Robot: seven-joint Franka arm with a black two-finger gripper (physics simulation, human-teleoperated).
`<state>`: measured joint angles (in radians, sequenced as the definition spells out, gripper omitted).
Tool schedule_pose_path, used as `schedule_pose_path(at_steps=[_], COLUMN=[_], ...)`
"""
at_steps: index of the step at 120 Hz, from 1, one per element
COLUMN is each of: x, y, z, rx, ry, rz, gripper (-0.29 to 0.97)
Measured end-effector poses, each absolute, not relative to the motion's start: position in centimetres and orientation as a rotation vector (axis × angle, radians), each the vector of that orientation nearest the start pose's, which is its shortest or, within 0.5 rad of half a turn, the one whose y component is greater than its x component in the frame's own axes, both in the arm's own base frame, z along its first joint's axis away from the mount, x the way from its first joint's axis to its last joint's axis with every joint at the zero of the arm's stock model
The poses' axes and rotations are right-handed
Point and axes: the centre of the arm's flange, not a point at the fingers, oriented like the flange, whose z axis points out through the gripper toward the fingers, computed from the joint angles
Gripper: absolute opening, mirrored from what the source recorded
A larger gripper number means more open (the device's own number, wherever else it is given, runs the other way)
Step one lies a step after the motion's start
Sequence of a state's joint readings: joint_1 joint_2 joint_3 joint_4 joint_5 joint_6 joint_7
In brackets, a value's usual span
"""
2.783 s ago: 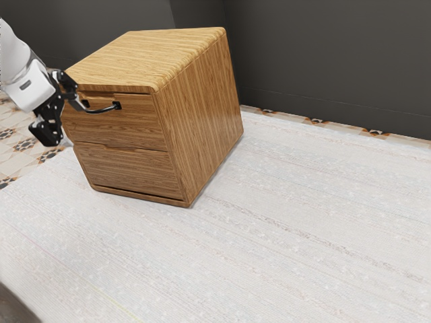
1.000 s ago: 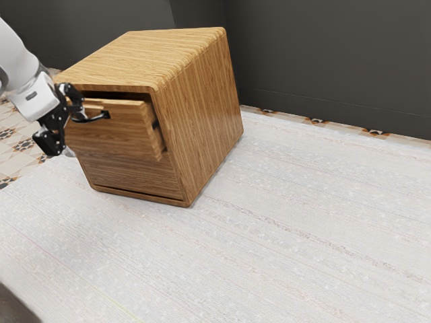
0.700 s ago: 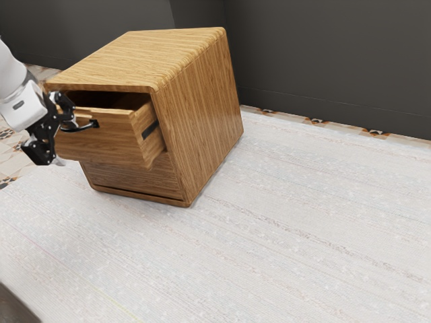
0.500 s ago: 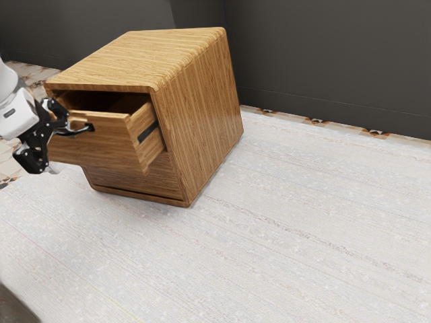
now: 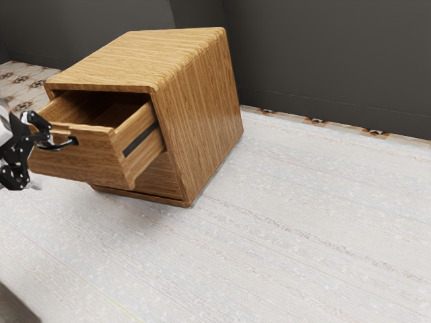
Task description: Pull the drawer handle with one arm to open the drawer
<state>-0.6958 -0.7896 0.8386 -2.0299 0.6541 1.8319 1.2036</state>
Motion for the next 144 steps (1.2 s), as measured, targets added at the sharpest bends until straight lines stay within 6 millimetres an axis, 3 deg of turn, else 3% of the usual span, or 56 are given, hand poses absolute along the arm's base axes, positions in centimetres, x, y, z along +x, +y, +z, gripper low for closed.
schedule_pose_path(at_steps=[23,56,90,135,140,143,144], x=[37.2,34.5,32.7,30.9,30.9,30.7,30.6], y=[23.0,23.4,22.4,21.9,21.3,20.8,20.6], z=[64.6,64.0,64.2,64.7,65.3,66.3,66.7], rx=[-2.351,-2.368,-2.364,-2.356,-2.338,-2.316,-2.308], ry=[1.553,1.541,1.535,1.530,1.533,1.527,1.524], rz=[-0.373,-0.414,-0.423,-0.438,-0.439,-0.442,-0.444], gripper=[0.64,0.66,0.61,0.67,0.64,0.48,0.48])
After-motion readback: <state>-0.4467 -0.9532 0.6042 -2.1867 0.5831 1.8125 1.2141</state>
